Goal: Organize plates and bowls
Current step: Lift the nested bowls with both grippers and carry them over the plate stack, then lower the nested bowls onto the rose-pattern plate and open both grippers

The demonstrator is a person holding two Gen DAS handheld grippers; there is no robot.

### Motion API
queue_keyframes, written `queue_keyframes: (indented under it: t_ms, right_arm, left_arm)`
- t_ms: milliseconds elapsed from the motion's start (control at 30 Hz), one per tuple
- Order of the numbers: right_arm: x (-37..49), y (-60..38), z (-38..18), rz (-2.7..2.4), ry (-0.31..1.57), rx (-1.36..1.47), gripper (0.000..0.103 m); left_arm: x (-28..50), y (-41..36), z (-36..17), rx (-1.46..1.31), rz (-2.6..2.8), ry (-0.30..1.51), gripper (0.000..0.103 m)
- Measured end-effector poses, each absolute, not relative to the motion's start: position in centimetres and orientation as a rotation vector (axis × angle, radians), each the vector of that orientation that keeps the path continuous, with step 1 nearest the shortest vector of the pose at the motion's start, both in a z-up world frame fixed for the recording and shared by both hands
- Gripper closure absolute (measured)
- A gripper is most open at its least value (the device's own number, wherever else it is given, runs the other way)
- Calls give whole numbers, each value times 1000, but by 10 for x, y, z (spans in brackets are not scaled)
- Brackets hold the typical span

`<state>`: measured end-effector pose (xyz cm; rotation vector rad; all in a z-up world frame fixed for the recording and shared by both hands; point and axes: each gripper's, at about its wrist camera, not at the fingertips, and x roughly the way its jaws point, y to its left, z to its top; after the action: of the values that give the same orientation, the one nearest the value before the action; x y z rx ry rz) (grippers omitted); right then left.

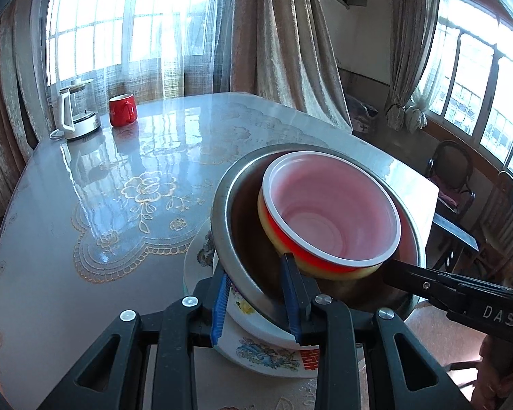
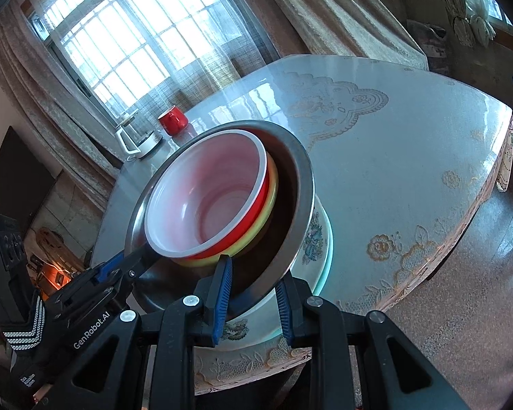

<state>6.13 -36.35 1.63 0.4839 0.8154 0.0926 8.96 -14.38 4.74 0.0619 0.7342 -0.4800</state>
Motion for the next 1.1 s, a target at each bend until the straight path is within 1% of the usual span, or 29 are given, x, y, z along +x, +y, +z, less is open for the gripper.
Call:
queue_keyframes:
  t_ms: [1100]
  right_arm:
    - [75,-357,7,83,879,480,76]
  left_arm:
    - [98,-141,30,50,-455,799,72]
